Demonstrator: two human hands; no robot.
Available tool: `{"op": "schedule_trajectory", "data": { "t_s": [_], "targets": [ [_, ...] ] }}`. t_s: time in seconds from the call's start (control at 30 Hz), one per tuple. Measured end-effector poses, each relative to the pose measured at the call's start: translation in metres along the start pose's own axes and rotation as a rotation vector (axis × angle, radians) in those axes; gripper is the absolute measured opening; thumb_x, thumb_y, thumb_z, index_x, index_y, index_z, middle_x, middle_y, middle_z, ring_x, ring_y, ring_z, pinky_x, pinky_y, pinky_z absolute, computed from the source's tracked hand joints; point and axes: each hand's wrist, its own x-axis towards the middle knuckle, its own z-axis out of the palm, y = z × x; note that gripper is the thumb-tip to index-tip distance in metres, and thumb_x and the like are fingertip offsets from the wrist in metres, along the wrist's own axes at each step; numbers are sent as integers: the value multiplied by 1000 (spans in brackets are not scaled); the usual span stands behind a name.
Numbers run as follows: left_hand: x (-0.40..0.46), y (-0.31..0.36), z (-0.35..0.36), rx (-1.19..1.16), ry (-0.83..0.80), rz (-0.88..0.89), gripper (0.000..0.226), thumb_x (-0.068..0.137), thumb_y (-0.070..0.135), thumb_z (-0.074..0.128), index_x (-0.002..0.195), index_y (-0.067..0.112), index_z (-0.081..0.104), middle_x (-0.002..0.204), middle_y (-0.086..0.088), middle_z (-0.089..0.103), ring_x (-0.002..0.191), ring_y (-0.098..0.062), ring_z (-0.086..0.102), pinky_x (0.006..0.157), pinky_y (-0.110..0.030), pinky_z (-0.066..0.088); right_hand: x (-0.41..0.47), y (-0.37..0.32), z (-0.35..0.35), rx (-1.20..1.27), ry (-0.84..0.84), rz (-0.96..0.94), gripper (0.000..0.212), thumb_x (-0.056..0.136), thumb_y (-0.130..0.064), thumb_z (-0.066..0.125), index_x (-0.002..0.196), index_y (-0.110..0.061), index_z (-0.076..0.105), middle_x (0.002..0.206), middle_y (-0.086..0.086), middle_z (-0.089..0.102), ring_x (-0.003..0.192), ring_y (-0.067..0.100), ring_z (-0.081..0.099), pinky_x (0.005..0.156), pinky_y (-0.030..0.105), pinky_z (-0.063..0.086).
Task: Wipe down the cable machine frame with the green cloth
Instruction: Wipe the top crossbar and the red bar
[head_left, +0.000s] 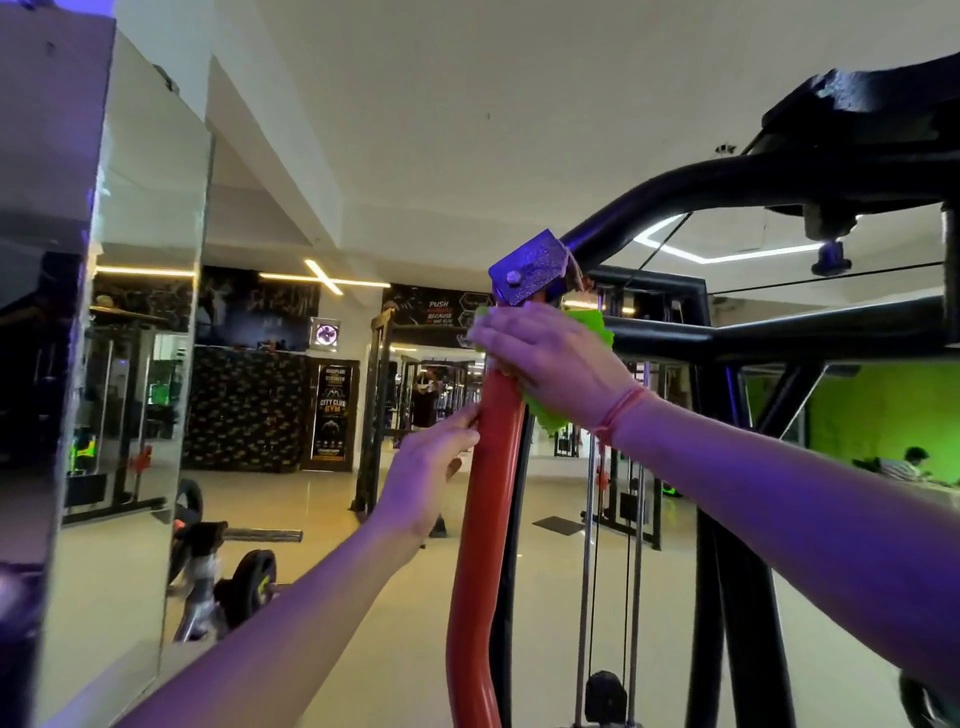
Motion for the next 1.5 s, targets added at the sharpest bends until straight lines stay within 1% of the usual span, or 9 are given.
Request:
{"op": "schedule_trajectory", "data": {
  "t_s": [0.17, 0.37, 0.53, 0.67, 0.83, 0.97, 1.13, 1.3, 1.5],
  "targets": [
    [-18, -25, -11, -5, -47, -89, 45, 89, 47, 45, 127, 34, 65, 137, 12, 63, 132, -8, 53, 115, -38, 32, -50, -40, 23, 1, -203, -35, 57, 99, -21, 36, 156, -21, 35, 163, -1, 32, 153, 21, 22, 123, 45, 22],
    [-42, -54, -16, -25, 8, -242, 48, 108, 40, 26, 140, 20, 56, 140, 8, 59, 132, -10, 52, 110, -33, 34, -54, -41, 25, -13, -90, 186, 55, 102, -23, 45, 156, -19, 35, 163, 1, 32, 153, 23, 22, 120, 49, 31],
    [-65, -81, -15, -84, 52, -333, 51, 108, 43, 26, 134, 19, 62, 137, 3, 63, 132, -12, 54, 116, -40, 29, -81, -65, 32, -59, -275, -180, 70, 90, -8, 50, 156, -22, 34, 163, 1, 33, 152, 24, 25, 121, 45, 26],
    [-78, -98, -18, -98, 82, -377, 55, 107, 45, 23, 139, 18, 59, 139, 4, 62, 133, -11, 52, 117, -40, 27, -87, -83, 41, -5, -164, 131, 58, 98, -14, 41, 155, -25, 38, 163, -2, 32, 154, 24, 21, 121, 46, 26],
    [-101, -125, -24, -133, 143, -469, 55, 107, 45, 26, 136, 13, 61, 138, -1, 64, 131, -17, 55, 111, -39, 31, -115, -108, 53, -25, -345, -210, 63, 93, -12, 42, 154, -28, 38, 164, -2, 30, 154, 23, 21, 123, 47, 24],
    [-119, -146, -26, -170, 171, -557, 55, 107, 45, 27, 132, 12, 64, 132, -2, 67, 128, -19, 58, 111, -40, 32, -125, -131, 62, 12, -281, 61, 60, 94, -12, 41, 153, -26, 40, 162, -1, 34, 153, 24, 22, 121, 46, 22],
    [-136, -172, -25, -265, 182, -659, 58, 106, 48, 27, 135, 10, 60, 139, -6, 62, 131, -24, 55, 110, -41, 31, -177, -166, 77, 139, -474, -265, 68, 89, -3, 48, 152, -26, 42, 160, -2, 38, 151, 22, 28, 120, 44, 25],
    [-154, -191, -24, -341, 151, -719, 61, 106, 49, 25, 136, 8, 58, 140, -6, 61, 129, -24, 56, 116, -43, 29, -202, -191, 87, 232, -449, -26, 74, 83, 1, 50, 151, -26, 44, 160, -6, 37, 153, 20, 24, 119, 44, 28],
    [-171, -212, -34, -443, 148, -773, 64, 106, 50, 23, 139, 7, 56, 137, -7, 63, 129, -22, 56, 118, -42, 27, -253, -224, 93, 415, -560, -107, 58, 92, -6, 43, 146, -24, 53, 157, -5, 43, 150, 20, 31, 119, 45, 33]
  ]
}}
